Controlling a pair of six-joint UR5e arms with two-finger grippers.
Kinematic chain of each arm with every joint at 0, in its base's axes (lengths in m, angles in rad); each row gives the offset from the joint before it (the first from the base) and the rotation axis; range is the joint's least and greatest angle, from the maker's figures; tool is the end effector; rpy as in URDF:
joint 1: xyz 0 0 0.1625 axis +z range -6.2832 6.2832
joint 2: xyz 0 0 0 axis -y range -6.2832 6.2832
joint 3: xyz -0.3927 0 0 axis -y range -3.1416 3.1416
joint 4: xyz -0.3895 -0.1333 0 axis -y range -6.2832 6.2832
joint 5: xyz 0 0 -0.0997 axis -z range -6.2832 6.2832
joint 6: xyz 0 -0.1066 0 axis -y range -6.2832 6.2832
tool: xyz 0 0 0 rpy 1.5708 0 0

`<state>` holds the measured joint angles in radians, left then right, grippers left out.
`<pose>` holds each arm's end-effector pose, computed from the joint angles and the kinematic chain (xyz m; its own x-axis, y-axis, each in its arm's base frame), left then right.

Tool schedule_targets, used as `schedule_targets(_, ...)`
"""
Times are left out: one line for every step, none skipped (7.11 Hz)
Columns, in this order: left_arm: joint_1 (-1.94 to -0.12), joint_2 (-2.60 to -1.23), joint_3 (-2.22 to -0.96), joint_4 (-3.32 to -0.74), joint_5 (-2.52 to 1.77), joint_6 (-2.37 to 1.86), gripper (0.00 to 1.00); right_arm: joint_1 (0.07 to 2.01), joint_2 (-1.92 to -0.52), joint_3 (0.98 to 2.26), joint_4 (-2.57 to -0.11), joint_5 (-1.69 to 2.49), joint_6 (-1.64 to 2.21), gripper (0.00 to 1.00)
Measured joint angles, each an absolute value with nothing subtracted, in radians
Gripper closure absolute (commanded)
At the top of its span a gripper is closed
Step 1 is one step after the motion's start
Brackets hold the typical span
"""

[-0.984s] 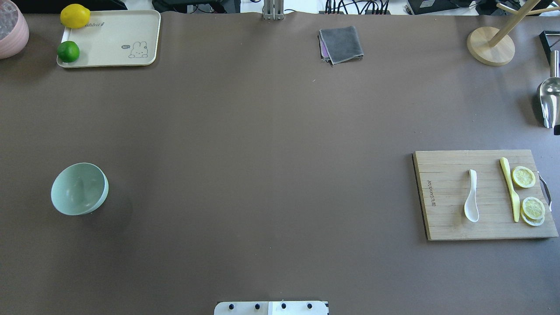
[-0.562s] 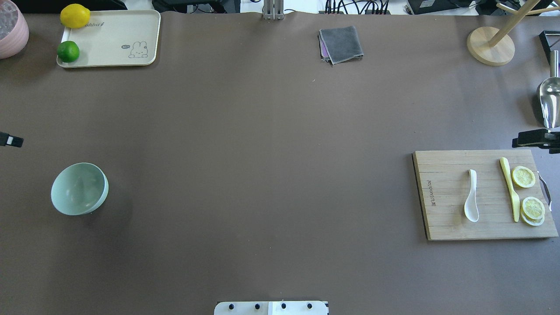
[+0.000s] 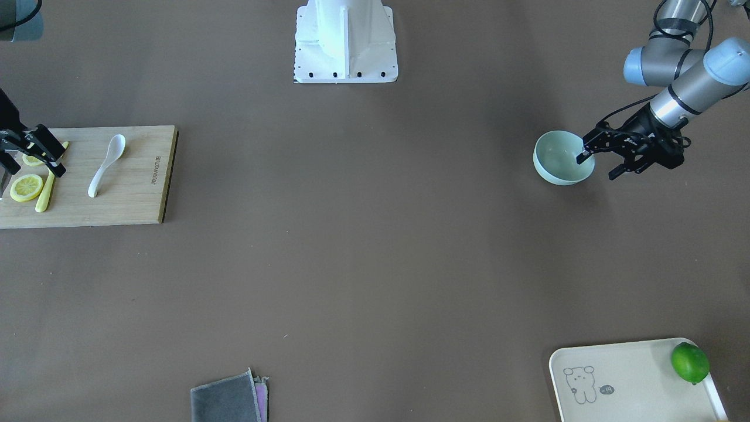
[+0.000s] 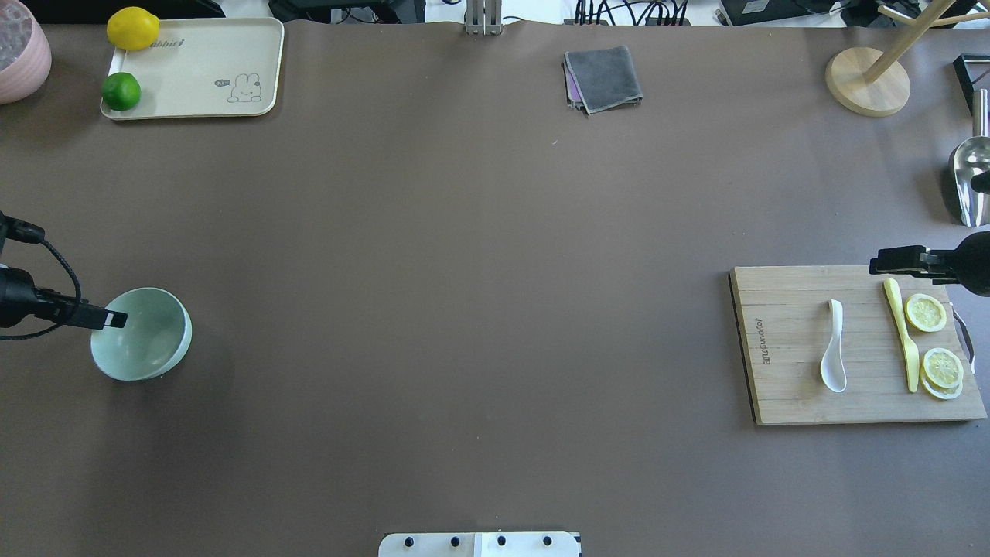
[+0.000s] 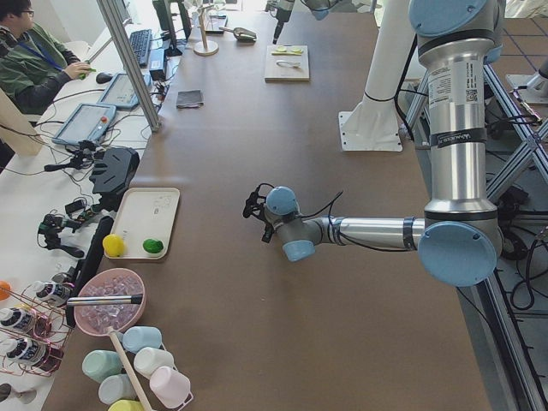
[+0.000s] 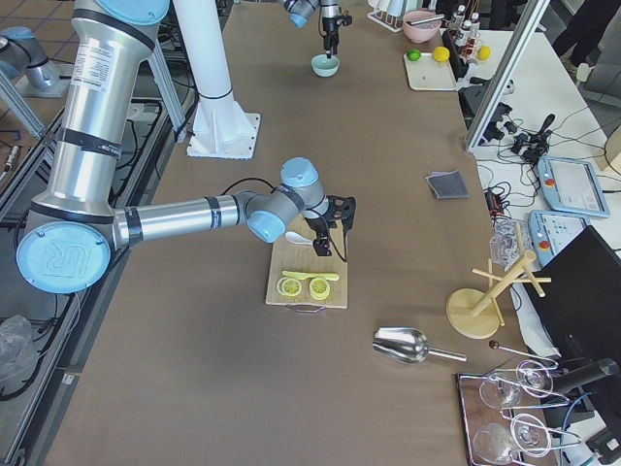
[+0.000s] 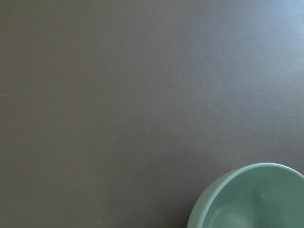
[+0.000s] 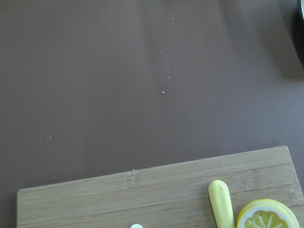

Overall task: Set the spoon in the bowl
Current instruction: 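Move the left gripper to the green bowl rim while the right arm nears the board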

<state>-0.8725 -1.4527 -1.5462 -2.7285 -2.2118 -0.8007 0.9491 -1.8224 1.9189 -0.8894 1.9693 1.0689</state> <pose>0.2453 -0.4005 0.5682 0.4435 0.3395 -0.8295 -0.0299 0.9306 0.3649 -0.1756 -0.4030 0.5053 0.6479 0.1429 0.7482 -0.3182 0.9432 0.0953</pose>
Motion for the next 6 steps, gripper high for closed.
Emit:
schedule_targets(-0.85,-1.453,-1.544,-2.738,-2.196,-0.806,1.0,0.949,-1.822,1.919,-0.889,1.969,1.069,0.0)
schedule_targets(-0.841,-1.455,-1.544,-2.741,-2.19,-0.809,1.0,0.948,-1.822,1.919,-0.888,1.968,1.069,0.0)
schedule_targets(-0.838,-1.456,-1.545,-2.742,-2.189,-0.81,1.0,0.948,-1.822,1.919,-0.888,1.968,1.069,0.0)
schedule_targets(-0.837,-1.46,-1.549,-2.742,-2.19,-0.812,1.0,0.948,-1.822,1.919,-0.888,1.968,1.07,0.0)
schedule_targets(-0.836,-1.475,-1.553,-2.742,-2.194,-0.823,1.0,0.948,-1.822,1.919,-0.888,1.968,1.07,0.0)
schedule_targets(-0.835,-1.514,-1.555,-2.739,-2.197,-0.861,1.0,0.948,-1.822,1.919,-0.888,1.968,1.071,0.0)
